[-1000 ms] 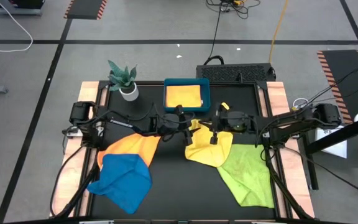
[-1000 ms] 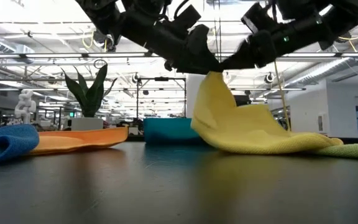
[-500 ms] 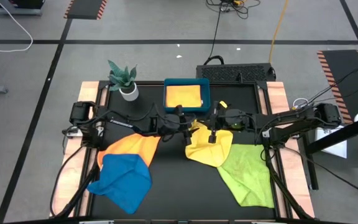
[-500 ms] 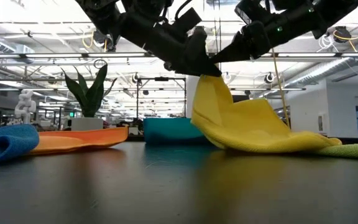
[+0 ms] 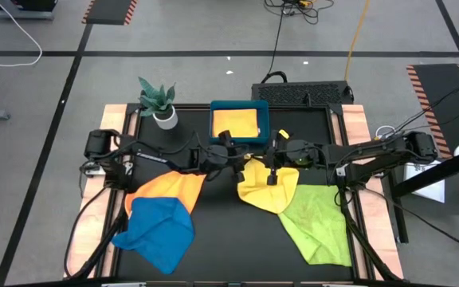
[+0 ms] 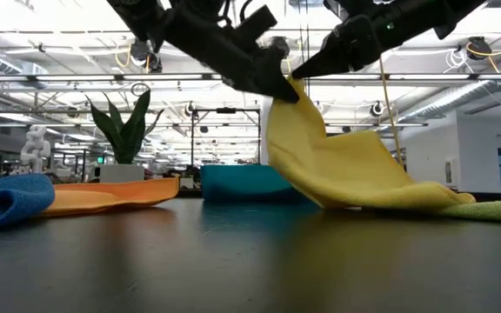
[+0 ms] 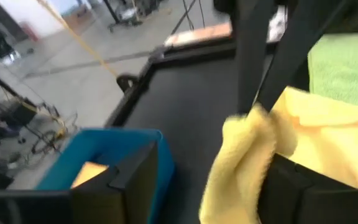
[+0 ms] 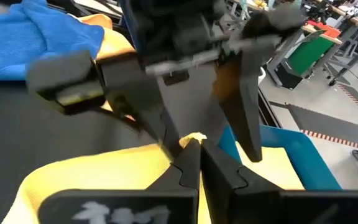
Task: Fold microfiber towels
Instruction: Fold the yellow microfiber towel
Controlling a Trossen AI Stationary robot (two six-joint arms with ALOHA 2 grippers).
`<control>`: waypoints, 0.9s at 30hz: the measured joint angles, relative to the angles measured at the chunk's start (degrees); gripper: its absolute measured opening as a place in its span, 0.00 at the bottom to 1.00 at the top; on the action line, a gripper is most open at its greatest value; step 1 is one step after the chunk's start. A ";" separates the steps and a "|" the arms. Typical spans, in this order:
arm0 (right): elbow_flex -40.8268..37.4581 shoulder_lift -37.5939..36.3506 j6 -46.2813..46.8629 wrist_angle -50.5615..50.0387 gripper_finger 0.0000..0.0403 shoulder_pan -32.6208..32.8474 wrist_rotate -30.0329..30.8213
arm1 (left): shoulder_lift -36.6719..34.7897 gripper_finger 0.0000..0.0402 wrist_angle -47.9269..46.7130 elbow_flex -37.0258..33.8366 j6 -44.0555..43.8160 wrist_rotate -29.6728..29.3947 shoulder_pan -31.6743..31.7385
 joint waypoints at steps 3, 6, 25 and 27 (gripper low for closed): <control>0.77 0.00 0.00 -0.18 0.00 0.00 0.00 | -1.36 0.40 0.06 0.00 2.78 0.02 -1.03; 1.63 0.00 -0.01 -0.24 0.00 0.23 -0.02 | -2.46 0.27 -0.16 0.00 4.96 0.04 -1.98; 4.10 -3.68 -6.35 -3.74 0.19 5.46 8.89 | -11.63 0.01 -7.02 -0.09 18.54 -2.60 -5.75; 4.03 -4.25 -5.41 -3.84 0.25 5.43 9.03 | -14.81 0.01 -8.98 -0.09 20.17 -2.58 -6.04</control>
